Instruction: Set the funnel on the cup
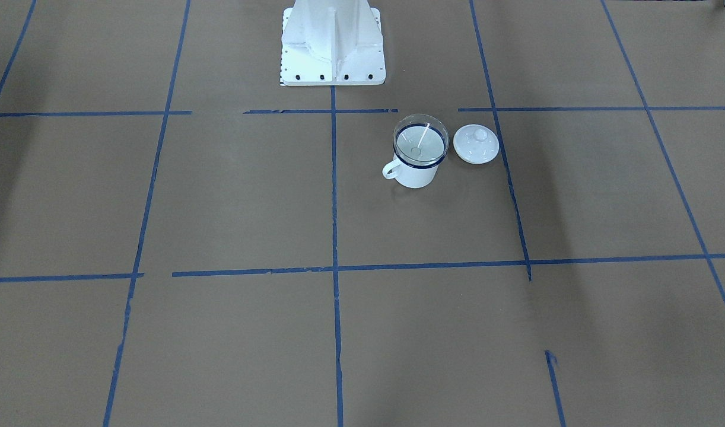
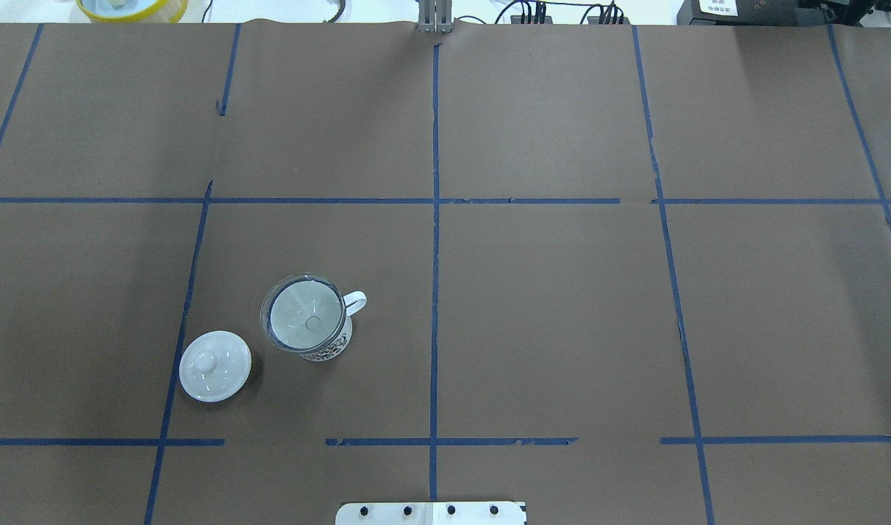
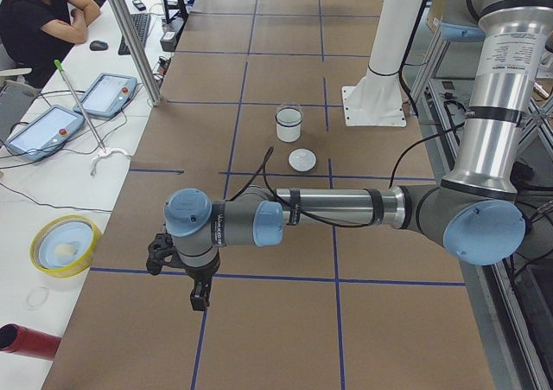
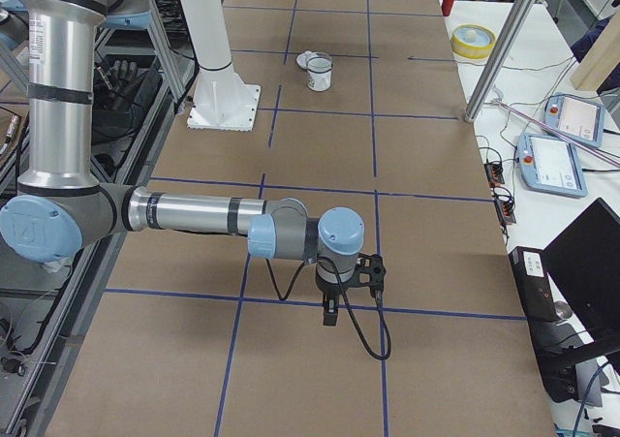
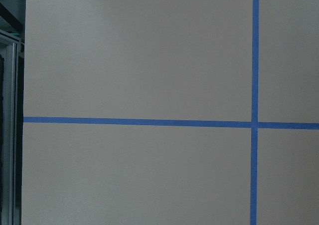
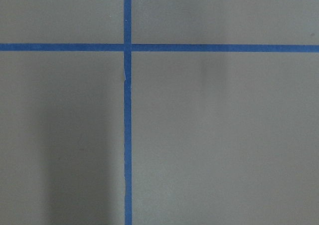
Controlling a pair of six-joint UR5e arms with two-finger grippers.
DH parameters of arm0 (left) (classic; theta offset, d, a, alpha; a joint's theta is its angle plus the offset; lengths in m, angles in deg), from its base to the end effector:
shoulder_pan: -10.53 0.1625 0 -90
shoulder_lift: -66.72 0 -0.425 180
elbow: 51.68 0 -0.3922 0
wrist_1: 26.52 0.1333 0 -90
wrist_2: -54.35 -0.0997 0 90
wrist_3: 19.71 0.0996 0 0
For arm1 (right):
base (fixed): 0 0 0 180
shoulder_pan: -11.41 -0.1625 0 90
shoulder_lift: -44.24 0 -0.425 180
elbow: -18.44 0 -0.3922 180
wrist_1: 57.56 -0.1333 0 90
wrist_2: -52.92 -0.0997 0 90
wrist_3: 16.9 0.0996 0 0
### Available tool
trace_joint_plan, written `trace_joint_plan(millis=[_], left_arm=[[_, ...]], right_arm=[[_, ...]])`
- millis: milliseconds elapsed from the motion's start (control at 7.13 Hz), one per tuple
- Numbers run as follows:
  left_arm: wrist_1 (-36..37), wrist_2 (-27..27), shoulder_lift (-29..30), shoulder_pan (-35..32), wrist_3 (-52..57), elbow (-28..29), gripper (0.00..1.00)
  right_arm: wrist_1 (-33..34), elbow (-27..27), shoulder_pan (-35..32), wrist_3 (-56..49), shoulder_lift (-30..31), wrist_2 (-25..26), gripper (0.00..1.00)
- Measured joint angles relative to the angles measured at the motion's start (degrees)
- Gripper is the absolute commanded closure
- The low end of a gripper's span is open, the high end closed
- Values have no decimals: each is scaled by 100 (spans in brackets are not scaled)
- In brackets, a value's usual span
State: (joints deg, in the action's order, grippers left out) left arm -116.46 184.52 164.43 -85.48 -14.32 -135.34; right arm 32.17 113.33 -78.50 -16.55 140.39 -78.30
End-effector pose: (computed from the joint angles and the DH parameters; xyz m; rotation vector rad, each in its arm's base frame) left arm -0.1263 -0.5403 0.6481 0.0914 0.6954 -0.0024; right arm 0.0670 -0.4451 0.6703 -0.0193 -0.7193 0.0106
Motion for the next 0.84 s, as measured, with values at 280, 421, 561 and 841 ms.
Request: trace_joint_plan(millis=[280,421,561,841], left_arm=[[-502,3,-89,129,11,-162,0],[-785,6,-116,202,9,-110,0],[-895,97,-162,264,12,-65,0],[-727,708,-288,414,36,-55,0]], right_arm=[[0,2,0,0,0,0,0],[0,1,0,0,0,0,0],[0,1,0,0,0,0,0],[0,3,0,0,0,0,0]])
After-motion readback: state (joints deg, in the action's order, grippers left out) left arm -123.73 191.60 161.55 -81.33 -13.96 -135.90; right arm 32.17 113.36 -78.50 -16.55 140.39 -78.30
